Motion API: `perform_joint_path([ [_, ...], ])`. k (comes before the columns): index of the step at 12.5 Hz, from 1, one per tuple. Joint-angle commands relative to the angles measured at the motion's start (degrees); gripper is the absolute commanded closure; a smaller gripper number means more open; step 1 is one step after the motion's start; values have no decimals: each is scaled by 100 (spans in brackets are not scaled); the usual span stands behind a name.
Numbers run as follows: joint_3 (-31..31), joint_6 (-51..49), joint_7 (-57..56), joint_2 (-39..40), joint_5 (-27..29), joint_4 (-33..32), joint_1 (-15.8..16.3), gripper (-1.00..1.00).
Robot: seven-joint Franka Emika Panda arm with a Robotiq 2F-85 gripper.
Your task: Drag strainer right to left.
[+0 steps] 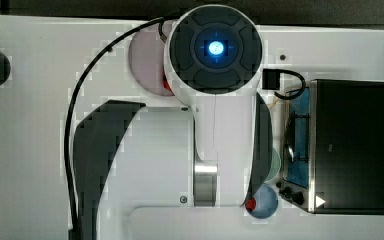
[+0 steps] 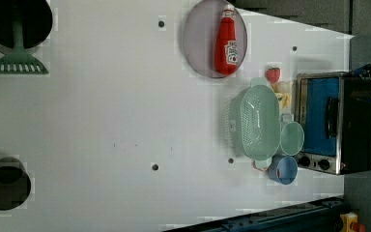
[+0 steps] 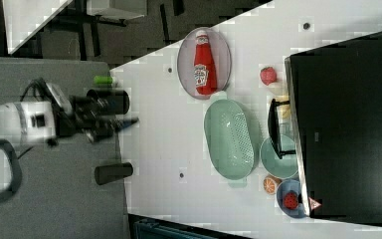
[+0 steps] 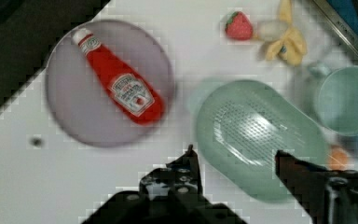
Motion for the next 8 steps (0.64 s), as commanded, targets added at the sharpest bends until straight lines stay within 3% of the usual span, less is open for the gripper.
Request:
perform_joint_path([
  [1, -383, -1186, -79, -3539, -95, -2297, -219, -59],
  [3, -364, -1159, -79, -3516, -95, -2304, -214, -99],
  [8, -250, -278, 20, -2922, -93, -2752, -212, -100],
])
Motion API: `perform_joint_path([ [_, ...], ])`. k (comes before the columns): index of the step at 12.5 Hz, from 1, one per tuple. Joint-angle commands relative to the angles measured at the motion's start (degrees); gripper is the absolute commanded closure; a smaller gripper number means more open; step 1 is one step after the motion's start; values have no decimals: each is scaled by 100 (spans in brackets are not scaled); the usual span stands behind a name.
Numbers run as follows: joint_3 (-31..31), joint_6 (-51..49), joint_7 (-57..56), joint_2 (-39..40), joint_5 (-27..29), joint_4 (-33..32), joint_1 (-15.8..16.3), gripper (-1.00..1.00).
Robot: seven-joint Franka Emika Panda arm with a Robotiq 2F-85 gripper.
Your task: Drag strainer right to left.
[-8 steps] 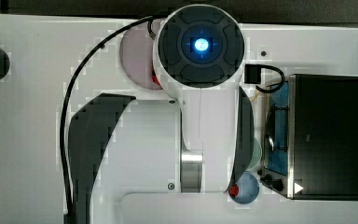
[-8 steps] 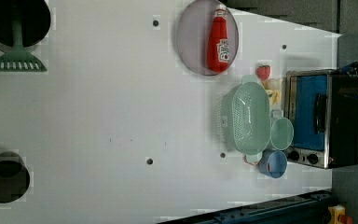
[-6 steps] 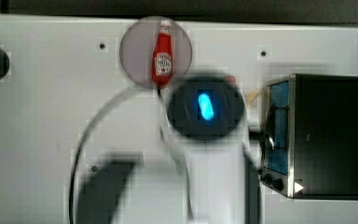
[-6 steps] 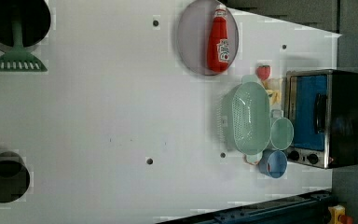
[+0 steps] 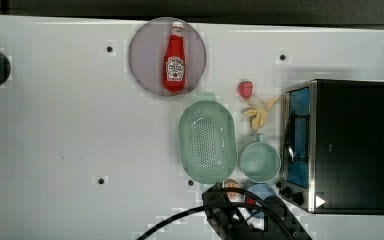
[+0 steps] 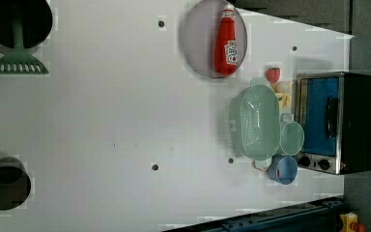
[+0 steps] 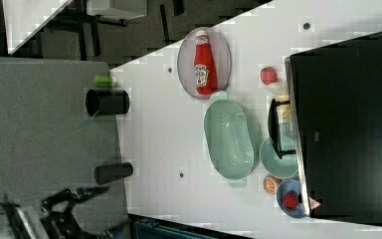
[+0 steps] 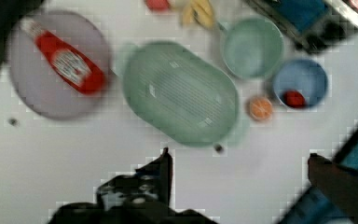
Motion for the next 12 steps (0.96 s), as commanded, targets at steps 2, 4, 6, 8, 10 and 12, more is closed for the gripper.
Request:
perform_joint_path([
  [2, 201, 1045, 317, 1293, -39, -688, 51, -100],
  [4, 226, 1735, 885, 1863, -39, -888, 51, -100],
  [6, 254, 2264, 1491, 2512, -39, -981, 51, -100],
  [8, 266, 2820, 2184, 3196, -39, -1007, 55, -100],
  [10, 278, 3467, 2648, 3883, -38, -1007, 66, -100],
  [12, 286, 4235, 3049, 4506, -37, -1010, 93, -100],
])
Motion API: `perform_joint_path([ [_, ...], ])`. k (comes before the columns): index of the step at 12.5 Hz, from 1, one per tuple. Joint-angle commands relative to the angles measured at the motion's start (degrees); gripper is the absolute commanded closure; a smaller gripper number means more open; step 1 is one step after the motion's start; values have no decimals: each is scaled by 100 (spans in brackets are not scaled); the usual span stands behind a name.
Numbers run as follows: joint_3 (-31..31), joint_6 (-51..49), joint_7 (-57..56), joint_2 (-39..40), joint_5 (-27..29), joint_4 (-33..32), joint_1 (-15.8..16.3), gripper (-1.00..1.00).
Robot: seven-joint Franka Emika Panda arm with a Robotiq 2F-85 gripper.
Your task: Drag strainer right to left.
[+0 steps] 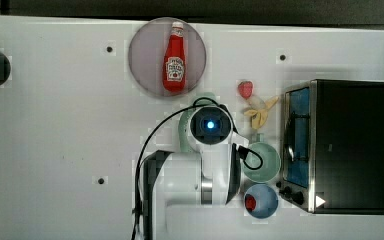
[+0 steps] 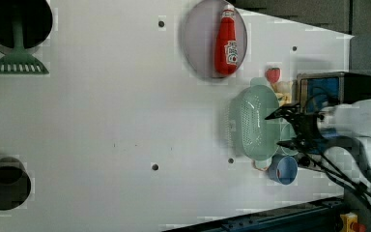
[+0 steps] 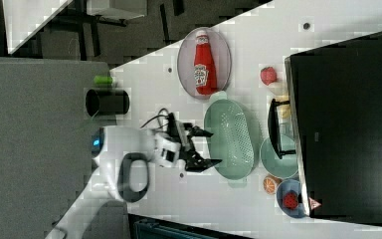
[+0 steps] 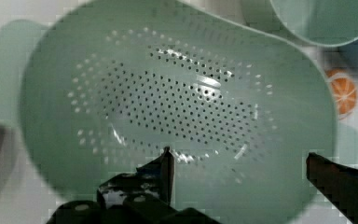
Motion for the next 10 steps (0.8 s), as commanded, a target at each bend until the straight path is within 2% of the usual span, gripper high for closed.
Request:
perform_joint_path([
  [1, 16, 944, 1090, 249, 154, 20, 6, -100],
  [4, 101, 1846, 1605, 938, 154, 16, 86, -100],
  [10, 185, 2309, 1805, 1614, 172, 11, 280, -100],
])
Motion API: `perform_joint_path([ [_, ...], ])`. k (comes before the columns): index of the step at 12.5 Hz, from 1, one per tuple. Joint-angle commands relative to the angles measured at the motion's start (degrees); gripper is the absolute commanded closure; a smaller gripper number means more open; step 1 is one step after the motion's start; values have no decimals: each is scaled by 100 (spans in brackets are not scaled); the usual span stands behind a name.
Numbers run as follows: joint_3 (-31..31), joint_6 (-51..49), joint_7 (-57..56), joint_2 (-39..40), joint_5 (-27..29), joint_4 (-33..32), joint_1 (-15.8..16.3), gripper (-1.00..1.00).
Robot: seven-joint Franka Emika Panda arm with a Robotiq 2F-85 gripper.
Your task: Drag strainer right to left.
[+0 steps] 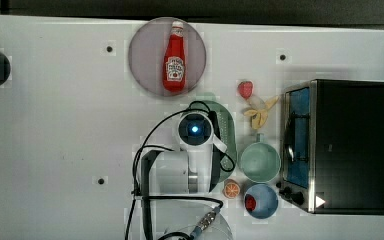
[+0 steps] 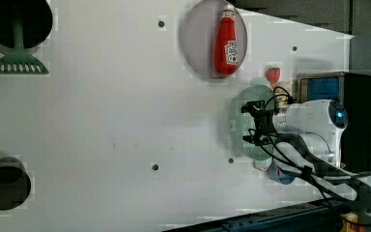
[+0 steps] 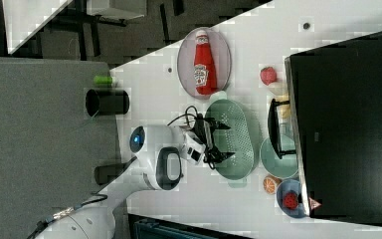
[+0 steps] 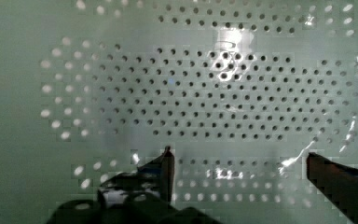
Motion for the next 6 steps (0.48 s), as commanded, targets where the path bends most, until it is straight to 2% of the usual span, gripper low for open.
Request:
perform_joint_path([
  [1, 79, 324, 367, 15, -65, 57, 98, -100],
  [6, 260, 319, 404, 13, 511, 73, 348, -100],
])
